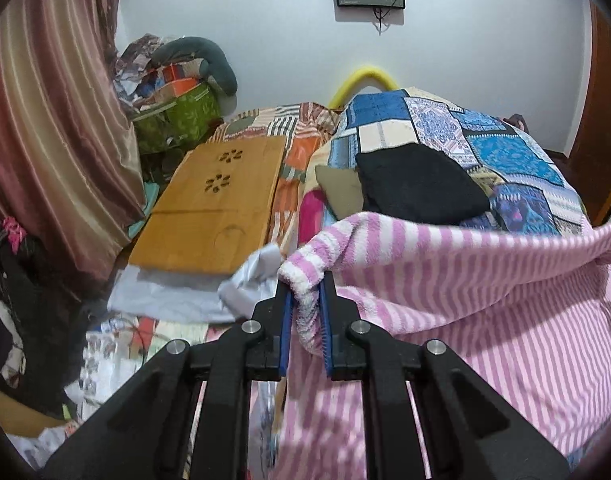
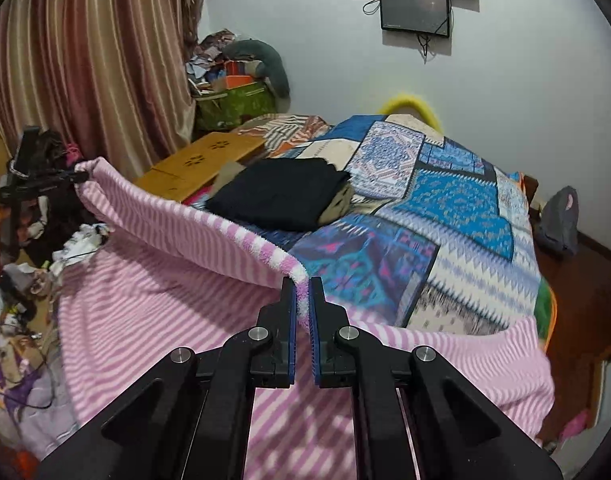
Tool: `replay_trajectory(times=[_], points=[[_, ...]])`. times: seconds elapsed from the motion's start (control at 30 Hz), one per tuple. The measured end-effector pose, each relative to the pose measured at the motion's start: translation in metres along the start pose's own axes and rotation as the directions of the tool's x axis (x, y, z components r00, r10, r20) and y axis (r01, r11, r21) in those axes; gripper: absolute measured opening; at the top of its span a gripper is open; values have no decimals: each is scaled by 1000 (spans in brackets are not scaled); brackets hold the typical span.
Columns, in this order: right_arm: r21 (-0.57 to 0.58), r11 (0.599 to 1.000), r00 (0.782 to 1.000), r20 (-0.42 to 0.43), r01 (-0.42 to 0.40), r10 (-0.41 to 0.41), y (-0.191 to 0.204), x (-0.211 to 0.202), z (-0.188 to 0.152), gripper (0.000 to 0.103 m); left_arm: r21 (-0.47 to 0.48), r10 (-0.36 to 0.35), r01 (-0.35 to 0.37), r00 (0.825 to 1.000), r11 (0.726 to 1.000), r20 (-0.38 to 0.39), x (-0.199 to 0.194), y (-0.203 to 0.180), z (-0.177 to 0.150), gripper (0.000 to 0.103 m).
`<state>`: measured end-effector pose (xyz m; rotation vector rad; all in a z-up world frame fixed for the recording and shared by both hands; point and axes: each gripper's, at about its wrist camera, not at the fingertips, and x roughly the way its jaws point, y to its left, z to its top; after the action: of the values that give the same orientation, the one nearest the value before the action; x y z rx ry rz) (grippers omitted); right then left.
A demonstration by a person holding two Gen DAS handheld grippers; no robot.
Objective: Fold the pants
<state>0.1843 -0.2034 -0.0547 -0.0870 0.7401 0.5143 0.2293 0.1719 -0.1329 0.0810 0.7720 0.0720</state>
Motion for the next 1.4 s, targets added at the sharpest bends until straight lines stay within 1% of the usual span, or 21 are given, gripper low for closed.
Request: replay_trajectory(times=[0.2,0.3,0.33,0.47,0.57,0.67,0.73,0.8,0.9,1.0,1.13,1.23,1.27,1.3,1.33,1.37,1.4], points=[[19,999,998,-21,-51,52,30,-26,-37,5,-16,-3,3,1000,1000,-19,-18,9,-56,12],[49,996,997,-24,-70,72,38,-31,-54,5,-9,5,-6,999,1000,-42,-19,12,-82,12],[61,995,997,-27,-76,78,41,-32,-60,5,-12,5,-6,999,1000,-48,-19,14,-86,12],[90,992,995,-42,-87,91,51,-34,-82,5,-43,-11,8,996,999,-84,-15,24,-113,12],[117,989,993,-64,-95,103,57,-32,-99,5,-7,-6,6,991,1000,-133,-6,23,-135,12],[136,987,990,-97,-85,99,61,-26,-117,5,9,27,-25,982,1000,-189,6,23,-153,12],[159,984,988,-116,-85,104,60,-22,-125,5,2,45,-46,975,999,-219,10,27,-165,12],[173,981,987,-124,-84,106,60,-21,-132,5,-31,46,-55,971,998,-234,8,35,-171,12],[164,983,984,-144,-79,103,64,-20,-137,6,-63,37,-52,976,997,-215,-3,41,-166,12],[156,985,983,-154,-79,103,67,-21,-139,9,-70,34,-47,985,996,-169,-18,37,-149,12],[176,982,981,-163,-74,103,63,-30,-139,9,-59,24,-32,992,998,-124,-29,19,-117,13],[183,982,984,-161,-41,71,55,-40,-140,10,-43,4,-8,994,999,-105,-30,-2,-93,15],[183,983,986,-158,-30,59,52,-43,-138,11,-36,-8,4,995,999,-99,-29,-13,-84,20],[185,983,987,-154,-17,46,48,-47,-137,11,-30,-18,15,996,999,-92,-28,-22,-77,26],[188,982,989,-146,-5,33,43,-51,-135,11,-25,-28,26,996,999,-84,-27,-31,-71,30],[194,981,991,-135,9,18,34,-57,-131,13,-20,-36,34,996,999,-77,-26,-38,-67,37],[196,980,992,-129,20,6,28,-59,-128,16,-11,-48,47,996,999,-70,-23,-49,-60,41]])
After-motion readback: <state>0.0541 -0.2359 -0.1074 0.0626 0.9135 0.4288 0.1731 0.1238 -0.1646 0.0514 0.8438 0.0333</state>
